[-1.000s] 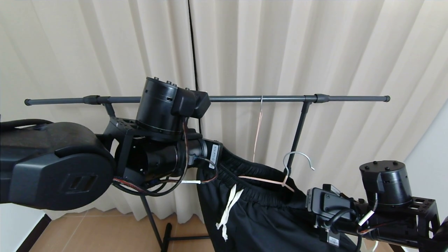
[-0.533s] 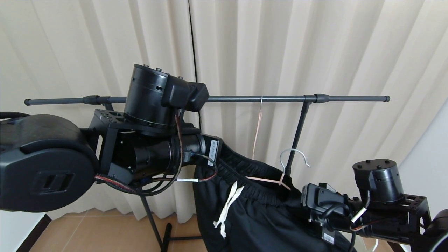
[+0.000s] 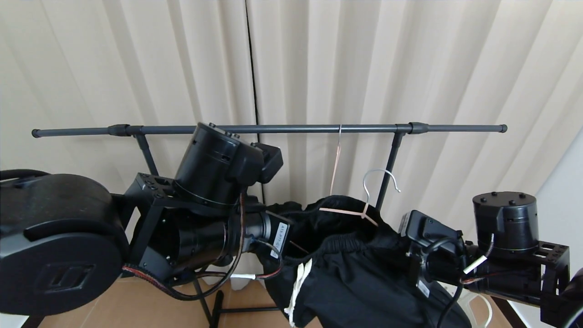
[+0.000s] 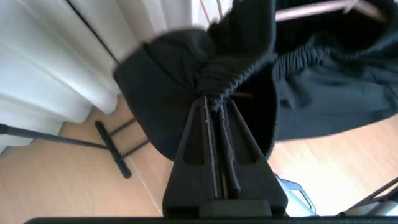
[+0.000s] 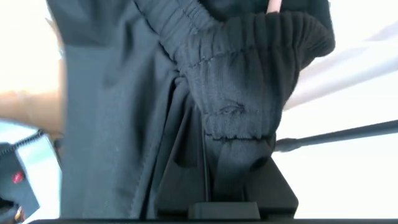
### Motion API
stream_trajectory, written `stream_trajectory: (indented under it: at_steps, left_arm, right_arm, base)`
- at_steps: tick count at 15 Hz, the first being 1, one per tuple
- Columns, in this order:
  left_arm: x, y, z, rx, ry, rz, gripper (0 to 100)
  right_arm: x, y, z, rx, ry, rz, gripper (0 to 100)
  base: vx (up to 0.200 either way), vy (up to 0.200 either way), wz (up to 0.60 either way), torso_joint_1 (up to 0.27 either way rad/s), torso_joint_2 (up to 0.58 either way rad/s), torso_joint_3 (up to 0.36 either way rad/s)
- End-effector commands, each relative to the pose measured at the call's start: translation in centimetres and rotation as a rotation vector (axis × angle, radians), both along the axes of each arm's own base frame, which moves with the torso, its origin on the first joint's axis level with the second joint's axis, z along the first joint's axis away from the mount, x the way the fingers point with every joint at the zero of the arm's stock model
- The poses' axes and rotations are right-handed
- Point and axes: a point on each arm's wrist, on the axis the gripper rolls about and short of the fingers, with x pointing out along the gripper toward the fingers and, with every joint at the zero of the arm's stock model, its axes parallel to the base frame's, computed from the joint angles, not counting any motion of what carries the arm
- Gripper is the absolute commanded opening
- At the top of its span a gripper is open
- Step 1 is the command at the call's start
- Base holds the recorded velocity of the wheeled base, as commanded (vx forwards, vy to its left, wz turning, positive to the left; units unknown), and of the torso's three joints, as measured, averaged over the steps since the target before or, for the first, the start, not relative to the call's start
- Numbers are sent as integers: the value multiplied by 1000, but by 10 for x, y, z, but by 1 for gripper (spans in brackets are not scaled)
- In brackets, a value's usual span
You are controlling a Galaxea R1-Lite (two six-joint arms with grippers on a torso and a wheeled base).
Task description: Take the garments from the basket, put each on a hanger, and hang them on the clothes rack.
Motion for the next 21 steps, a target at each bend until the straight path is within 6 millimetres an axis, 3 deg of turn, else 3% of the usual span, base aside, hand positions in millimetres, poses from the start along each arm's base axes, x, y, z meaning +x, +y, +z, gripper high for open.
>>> stream_trajectory:
  at_steps: [1, 5, 12, 21]
  left_arm:
    - [-3, -3, -7, 0, 29, 2, 0]
    - [-2, -21, -14, -84, 104, 44, 0]
    - [1, -51, -6, -252, 170, 101, 0]
    - [10, -59, -16, -267, 171, 146, 0]
  right_arm:
    - [0, 0, 3, 36, -10, -13, 0]
    - [-3, 7, 4, 54, -21, 13, 0]
    - [-4, 10, 5, 117, -50, 13, 0]
    - [-13, 9, 11, 188, -138, 54, 0]
  base:
    - [0, 0, 0, 0, 0, 0]
    - [0, 0, 0, 0, 0, 0]
    - [0, 0, 0, 0, 0, 0]
    - [0, 0, 0, 0, 0, 0]
